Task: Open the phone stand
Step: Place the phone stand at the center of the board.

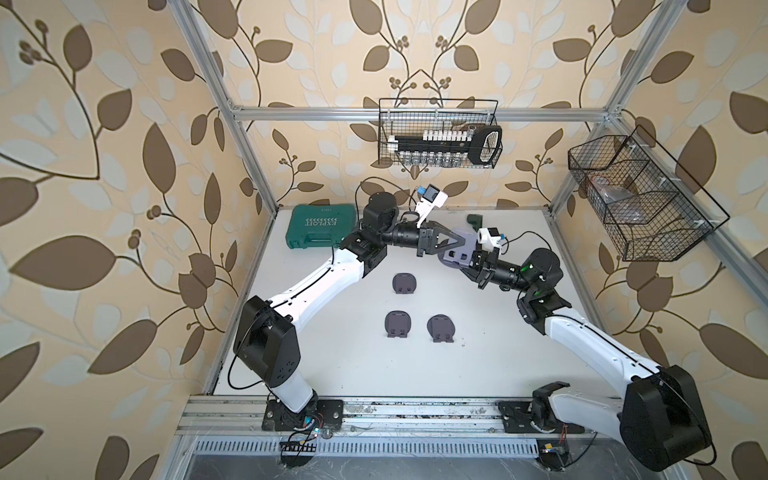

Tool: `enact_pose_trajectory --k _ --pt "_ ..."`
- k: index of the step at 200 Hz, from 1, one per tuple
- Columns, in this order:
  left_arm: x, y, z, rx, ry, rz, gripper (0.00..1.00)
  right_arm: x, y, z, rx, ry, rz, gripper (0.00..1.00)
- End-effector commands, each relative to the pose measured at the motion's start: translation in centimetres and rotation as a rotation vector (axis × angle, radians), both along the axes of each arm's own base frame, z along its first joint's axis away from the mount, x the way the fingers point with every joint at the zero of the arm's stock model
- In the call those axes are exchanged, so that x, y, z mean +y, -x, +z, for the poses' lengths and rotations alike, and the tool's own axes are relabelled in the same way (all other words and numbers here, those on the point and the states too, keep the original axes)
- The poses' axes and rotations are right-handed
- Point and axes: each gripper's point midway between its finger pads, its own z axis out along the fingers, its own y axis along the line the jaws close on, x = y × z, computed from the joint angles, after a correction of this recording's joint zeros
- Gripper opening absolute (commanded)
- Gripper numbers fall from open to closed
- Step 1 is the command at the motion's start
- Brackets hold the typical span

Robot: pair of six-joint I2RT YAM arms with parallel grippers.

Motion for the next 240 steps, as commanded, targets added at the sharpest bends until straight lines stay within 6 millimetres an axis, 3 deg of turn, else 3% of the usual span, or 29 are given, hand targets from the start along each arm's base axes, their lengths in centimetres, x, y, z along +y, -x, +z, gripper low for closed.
enact_pose_trajectory --k 1,31,60,83,112,145,188,240 --pt "1.1 -6.8 3.1 -0.157 0.109 0.255 0.0 1.9 5.4 1.4 -0.097 0.058 0.244 0.0" --pt "0.0 -6.0 1.9 -0.023 0.066 0.143 0.0 0.8 5.3 0.4 -0.155 0.235 0.21 0.0" --pt "-0.9 -4.7 -1.7 0.053 -0.013 0.075 0.0 -2.7 3.2 -0.1 -0.141 0.327 0.119 0.0" --pt "-0.9 -4.6 -4.1 0.08 -0.05 0.088 0.0 -5.5 2.1 0.1 -0.144 0.338 0.047 0.22" --pt "-1.4 -5.7 -6.7 0.111 -0.08 0.102 0.0 -7.3 2.0 -0.6 -0.139 0.371 -0.02 0.38" --pt "-2.6 -7.6 -9.1 0.124 -0.086 0.096 0.0 -8.8 1.9 -4.1 -0.05 0.44 -0.084 0.4" --pt "-4.2 -9.7 -16.2 0.145 -0.163 0.057 0.0 -12.4 1.4 -9.3 0.074 0.588 -0.202 0.39" --pt "-5.7 -12.4 -24.5 0.184 -0.256 0.052 0.0 -13.4 0.1 -11.3 0.085 0.658 -0.229 0.39"
